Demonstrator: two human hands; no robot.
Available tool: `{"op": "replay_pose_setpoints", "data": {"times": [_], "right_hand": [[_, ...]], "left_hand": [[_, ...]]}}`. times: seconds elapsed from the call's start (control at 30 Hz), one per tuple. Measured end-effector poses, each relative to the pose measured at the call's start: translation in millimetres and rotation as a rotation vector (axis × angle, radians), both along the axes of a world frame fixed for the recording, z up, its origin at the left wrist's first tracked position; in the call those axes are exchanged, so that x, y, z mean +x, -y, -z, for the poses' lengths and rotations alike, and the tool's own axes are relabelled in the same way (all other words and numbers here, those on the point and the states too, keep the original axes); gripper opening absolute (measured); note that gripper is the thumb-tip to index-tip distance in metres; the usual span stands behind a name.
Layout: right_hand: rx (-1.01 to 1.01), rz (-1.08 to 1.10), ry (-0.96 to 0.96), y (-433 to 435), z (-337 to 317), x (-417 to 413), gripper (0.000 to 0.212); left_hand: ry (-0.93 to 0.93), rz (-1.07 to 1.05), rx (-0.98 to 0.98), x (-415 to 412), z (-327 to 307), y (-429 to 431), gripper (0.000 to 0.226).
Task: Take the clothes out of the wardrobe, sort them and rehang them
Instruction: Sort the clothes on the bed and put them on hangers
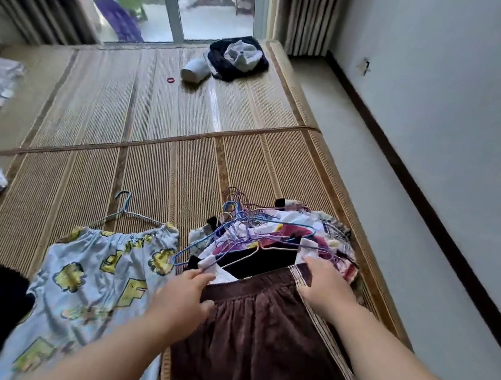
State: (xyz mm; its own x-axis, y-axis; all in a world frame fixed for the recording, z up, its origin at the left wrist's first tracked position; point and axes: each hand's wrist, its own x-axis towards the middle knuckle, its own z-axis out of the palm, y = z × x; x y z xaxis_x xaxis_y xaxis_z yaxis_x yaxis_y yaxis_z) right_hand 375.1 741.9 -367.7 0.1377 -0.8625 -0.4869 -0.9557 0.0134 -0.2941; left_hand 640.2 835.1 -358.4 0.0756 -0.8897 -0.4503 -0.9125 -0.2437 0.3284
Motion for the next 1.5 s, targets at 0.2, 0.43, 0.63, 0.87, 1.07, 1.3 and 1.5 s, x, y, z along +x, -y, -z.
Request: {"op": "replay_pose_setpoints", "data": {"times": [0.2, 0.43, 0.63, 0.87, 1.07, 1.3, 1.5], "right_hand": [[-0.058, -0.072, -0.102, 60, 57, -25, 0.090], [0.001, -0.121, -0.278, 81, 92, -25, 0.108], [-0.073, -0.156, -0.048, 68, 73, -44, 0.049], [-0.048, -0.028, 0.170, 28, 2, -70, 0.039], [-0.197, 0.107, 0.208, -15, -95, -96, 0.040], [-0.417, 0.451, 0.241, -78, -179, -171, 0.039], [-0.595, 0.667, 0.249, -97, -210, -282, 0.029]], "left_hand": [[0.045, -0.032, 0.128, -25, 58, 21, 0.058], [0.042, -0.130, 0.208, -25, 96, 20, 0.064], [0.067, -0.213, 0.115, -21, 76, 21, 0.078], [0.056, -0.231, -0.053, -4, 25, 26, 0.057], [-0.126, -0.100, 0.035, 1, -37, 11, 0.021], [-0.454, -0.111, -0.187, -77, -122, -8, 0.025], [-0.597, 0.004, -0.308, -193, -174, 30, 0.021]]}}
